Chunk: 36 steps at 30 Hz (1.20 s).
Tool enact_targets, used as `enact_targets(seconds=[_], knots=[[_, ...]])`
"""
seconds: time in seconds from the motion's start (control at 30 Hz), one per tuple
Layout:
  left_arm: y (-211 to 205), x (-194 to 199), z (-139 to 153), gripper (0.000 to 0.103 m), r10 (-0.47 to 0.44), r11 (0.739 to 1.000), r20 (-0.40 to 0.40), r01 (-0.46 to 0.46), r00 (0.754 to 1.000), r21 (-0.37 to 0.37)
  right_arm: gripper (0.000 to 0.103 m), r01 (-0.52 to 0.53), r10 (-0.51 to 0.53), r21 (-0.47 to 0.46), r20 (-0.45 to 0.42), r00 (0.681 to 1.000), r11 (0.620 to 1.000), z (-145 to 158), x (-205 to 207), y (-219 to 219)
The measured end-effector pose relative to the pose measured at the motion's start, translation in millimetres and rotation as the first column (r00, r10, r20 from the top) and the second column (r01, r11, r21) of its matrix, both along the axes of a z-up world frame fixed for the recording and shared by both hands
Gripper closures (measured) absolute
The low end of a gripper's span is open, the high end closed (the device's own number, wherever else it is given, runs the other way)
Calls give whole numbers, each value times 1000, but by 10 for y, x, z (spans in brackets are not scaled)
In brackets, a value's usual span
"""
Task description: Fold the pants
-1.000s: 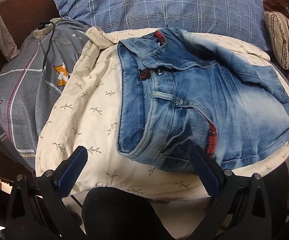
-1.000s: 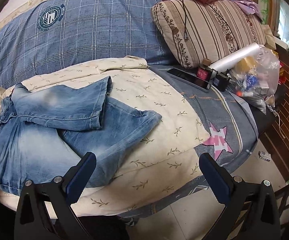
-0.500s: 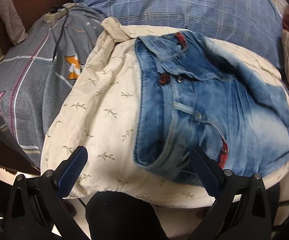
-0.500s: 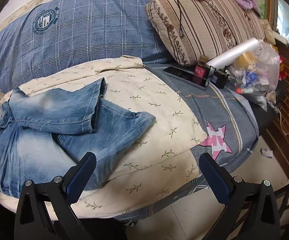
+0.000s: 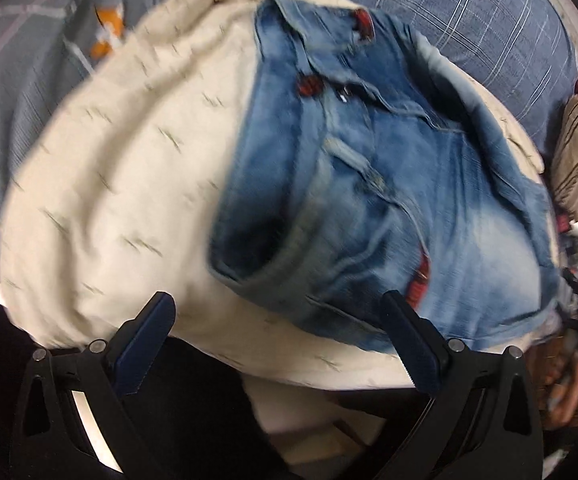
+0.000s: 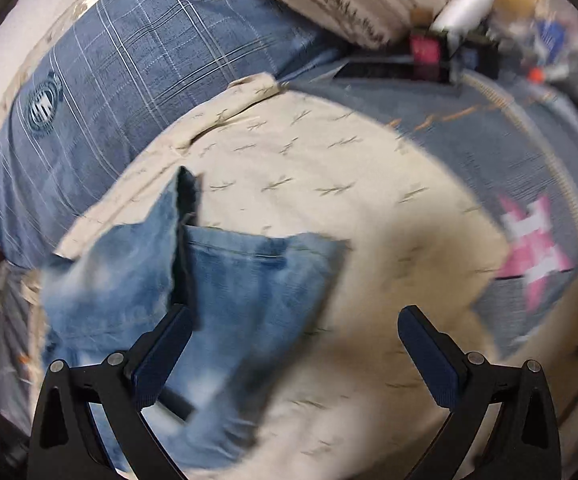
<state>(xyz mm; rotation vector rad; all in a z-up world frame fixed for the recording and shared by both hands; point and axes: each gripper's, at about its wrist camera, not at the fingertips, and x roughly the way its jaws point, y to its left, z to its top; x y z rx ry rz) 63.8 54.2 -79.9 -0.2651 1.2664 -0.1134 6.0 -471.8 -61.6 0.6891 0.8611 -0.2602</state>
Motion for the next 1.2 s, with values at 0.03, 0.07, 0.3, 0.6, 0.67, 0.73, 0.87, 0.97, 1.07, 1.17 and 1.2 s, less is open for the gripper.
enact_targets(seconds=[0.03,0.07,0.3,0.6,0.67,0.73,0.87,0.97,1.07,1.17,1.2], knots=[[-15,-6,-22,1,3,1000,-11,-4,1000,-21,2,-8,8,35,10,1000,999,-42,32,4],[-24,-9,-55,1,10,998,-26,-11,1000,-55,3,-16,15,61,20,1000,998,-74,54,9],[-154,145,-278,26,77,965,-101,-100,992,-242,94,-98,91,78,96,991,992,-96,160,90],[-131,-9,215,89,63,966,15,-57,998,-253,100,-16,43,-104,265,963,994,529,-690,-230],[-145,-19,7,89,55,971,-40,-63,998,-229,99,-12,27,-99,153,988,995,192,-792,-232],[-116,-29,-194,89,51,979,-117,-72,992,-189,97,-8,11,-42,73,997,999,-92,-869,-248],[7,-147,-131,79,-1,982,-97,-17,995,-189,77,75,-74,-22,53,996,997,-113,-1107,-372],[64,-296,214,78,-139,973,12,139,990,-184,61,174,-155,-148,134,979,974,285,-1237,-547],[71,-254,573,46,-157,978,134,173,978,-114,42,96,-72,-155,149,986,983,454,-923,-627],[-68,126,682,23,-114,991,208,126,971,-49,34,-18,33,-134,110,993,991,354,-402,-617],[-116,258,627,23,-99,993,185,109,978,-44,34,-42,51,-107,82,995,993,268,-233,-605]])
